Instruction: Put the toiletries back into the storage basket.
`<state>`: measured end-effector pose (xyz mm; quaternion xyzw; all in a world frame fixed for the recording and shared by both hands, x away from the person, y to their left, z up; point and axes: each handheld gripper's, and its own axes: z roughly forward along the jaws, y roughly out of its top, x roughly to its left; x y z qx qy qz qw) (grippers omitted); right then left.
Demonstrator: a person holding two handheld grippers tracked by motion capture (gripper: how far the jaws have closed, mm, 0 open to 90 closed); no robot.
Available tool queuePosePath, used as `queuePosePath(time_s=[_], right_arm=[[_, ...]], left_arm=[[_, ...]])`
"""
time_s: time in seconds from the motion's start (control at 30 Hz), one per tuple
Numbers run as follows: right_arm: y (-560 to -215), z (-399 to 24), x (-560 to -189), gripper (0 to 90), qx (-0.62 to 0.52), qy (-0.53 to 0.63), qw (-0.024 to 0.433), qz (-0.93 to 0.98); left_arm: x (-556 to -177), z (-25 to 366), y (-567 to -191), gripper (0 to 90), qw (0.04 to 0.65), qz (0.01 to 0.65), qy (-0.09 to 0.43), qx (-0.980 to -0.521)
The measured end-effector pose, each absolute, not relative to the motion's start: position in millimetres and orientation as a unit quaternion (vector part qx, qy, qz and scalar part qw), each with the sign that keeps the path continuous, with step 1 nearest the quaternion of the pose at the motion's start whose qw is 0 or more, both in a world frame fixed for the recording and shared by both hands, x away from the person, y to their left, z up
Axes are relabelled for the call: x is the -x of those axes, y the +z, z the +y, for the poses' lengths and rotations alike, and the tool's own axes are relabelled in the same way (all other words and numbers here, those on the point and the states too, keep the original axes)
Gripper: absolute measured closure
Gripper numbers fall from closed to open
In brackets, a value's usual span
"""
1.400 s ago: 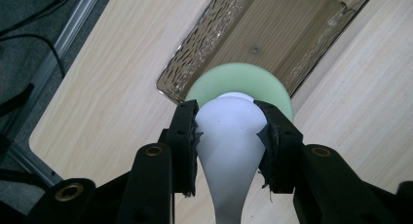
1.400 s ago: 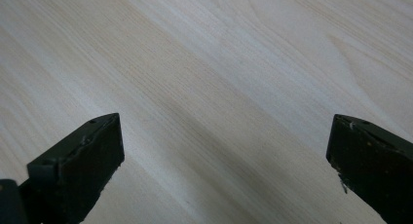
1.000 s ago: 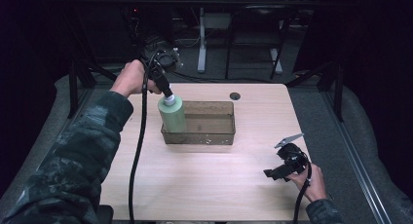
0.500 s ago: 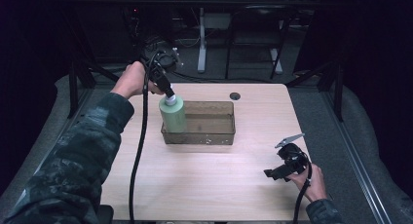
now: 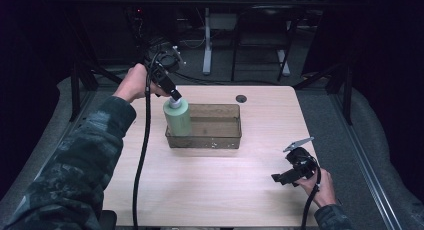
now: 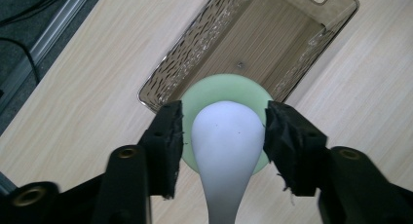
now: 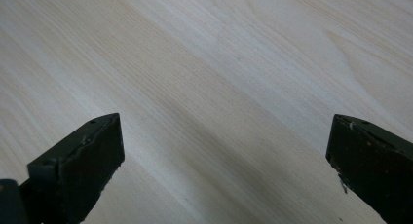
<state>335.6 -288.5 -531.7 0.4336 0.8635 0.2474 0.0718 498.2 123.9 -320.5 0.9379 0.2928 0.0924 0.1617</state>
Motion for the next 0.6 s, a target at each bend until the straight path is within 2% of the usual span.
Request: queuePosePath(time_s=[0.03, 0.07, 0.1, 0.17, 0.27, 0.6], right_arm=[[-532, -288, -336, 0.0, -0.432, 0.247, 0.073, 0.865], [-532, -288, -336, 0.0, -0.432, 0.247, 0.073, 0.865], [-531, -288, -336, 0.0, -0.43, 0.246, 0.074, 0.866], [-531, -288, -336, 0.0, -0.43, 0.245, 0.074, 0.866], [-531, -288, -336, 0.0, -0.431, 0.244, 0.074, 0.866], [-531, -288, -336, 0.0, -0.433, 0.243, 0.075, 0.865]], left_arm=[[-498, 125, -320, 34.2, 0.164, 0.294, 0.093, -0.937], [-497, 126, -319, 34.2, 0.169, 0.297, 0.094, -0.935], [-496, 127, -318, 26.5, 0.173, 0.302, 0.1, -0.932], [-495, 130, -317, 20.9, 0.181, 0.307, 0.101, -0.929], [-491, 134, -314, 16.4, 0.193, 0.312, 0.104, -0.924], [-481, 145, -314, 14.1, 0.213, 0.314, 0.113, -0.918]])
